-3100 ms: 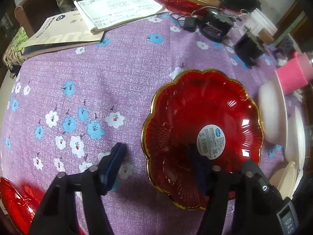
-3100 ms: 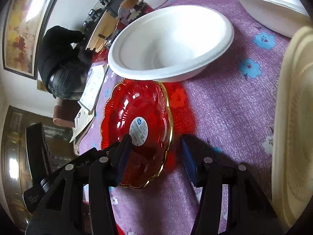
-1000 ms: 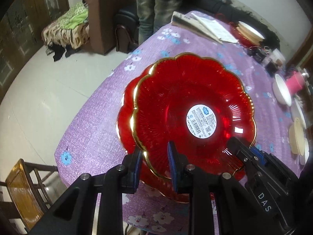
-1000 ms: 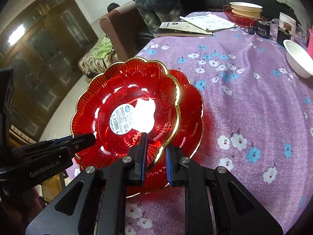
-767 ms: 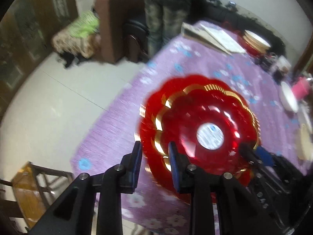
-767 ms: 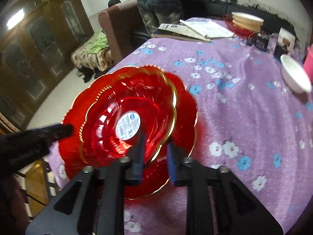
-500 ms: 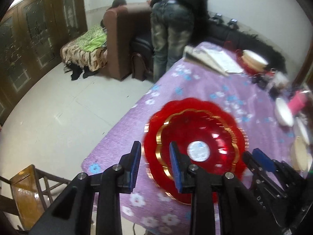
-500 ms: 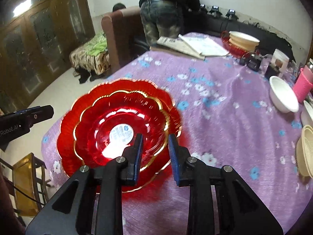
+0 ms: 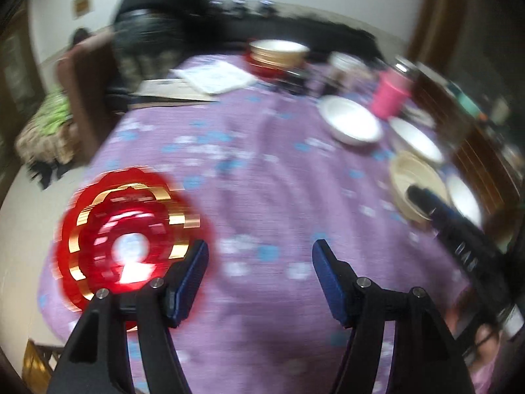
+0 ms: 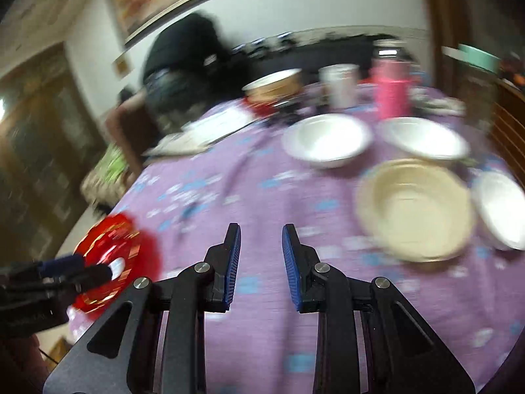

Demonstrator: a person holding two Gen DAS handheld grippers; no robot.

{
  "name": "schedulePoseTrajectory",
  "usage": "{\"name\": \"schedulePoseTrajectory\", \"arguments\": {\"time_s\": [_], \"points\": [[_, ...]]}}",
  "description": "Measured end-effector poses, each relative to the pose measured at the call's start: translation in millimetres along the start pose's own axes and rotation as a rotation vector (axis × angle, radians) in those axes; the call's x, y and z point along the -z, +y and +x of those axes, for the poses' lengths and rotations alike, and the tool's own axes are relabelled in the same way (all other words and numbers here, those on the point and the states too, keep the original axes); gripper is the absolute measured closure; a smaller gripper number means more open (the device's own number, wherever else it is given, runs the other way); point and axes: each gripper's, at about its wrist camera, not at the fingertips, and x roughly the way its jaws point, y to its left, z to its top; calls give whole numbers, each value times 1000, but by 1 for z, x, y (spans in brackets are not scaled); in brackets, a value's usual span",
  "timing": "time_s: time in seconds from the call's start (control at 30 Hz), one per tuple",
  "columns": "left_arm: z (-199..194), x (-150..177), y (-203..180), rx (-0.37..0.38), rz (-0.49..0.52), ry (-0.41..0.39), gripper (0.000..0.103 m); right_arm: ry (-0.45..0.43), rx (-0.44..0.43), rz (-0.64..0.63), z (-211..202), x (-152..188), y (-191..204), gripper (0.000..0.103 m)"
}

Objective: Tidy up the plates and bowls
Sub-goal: 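Open both tools and lift them off the stacked red plates, then move both tools to the rim of a white paper plate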

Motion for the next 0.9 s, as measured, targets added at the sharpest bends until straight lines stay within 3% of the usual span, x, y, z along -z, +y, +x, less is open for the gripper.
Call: {"name": "schedulePoseTrajectory", "arguments": {"time_s": [0.1, 0.17, 0.27, 0.43, 0.5, 0.6, 0.73, 0.9], "points": [[13, -9, -40, 51, 75, 40, 37, -70, 78, 69, -29, -5, -56, 67], [16, -16, -60, 80, 109, 67, 37, -129, 144, 120, -51, -8, -96, 53], [15, -32, -94, 141, 175, 79, 37, -195, 214, 212, -81, -10, -150, 52], [17, -59, -156, 234, 287, 96, 31, -205, 241, 413, -116, -5, -240, 52], [22, -74, -190, 279, 339, 103, 31, -192, 216, 491, -119, -3, -268, 52], [35, -89, -236, 315, 407, 111, 29, -143, 70, 661, -114, 5, -313, 52], [81, -109, -285, 410, 423, 254, 29, -103, -53, 819, -98, 19, -344, 52], [116, -117, -321, 423, 437, 334, 29, -91, -42, 866, -79, 27, -354, 52]]}}
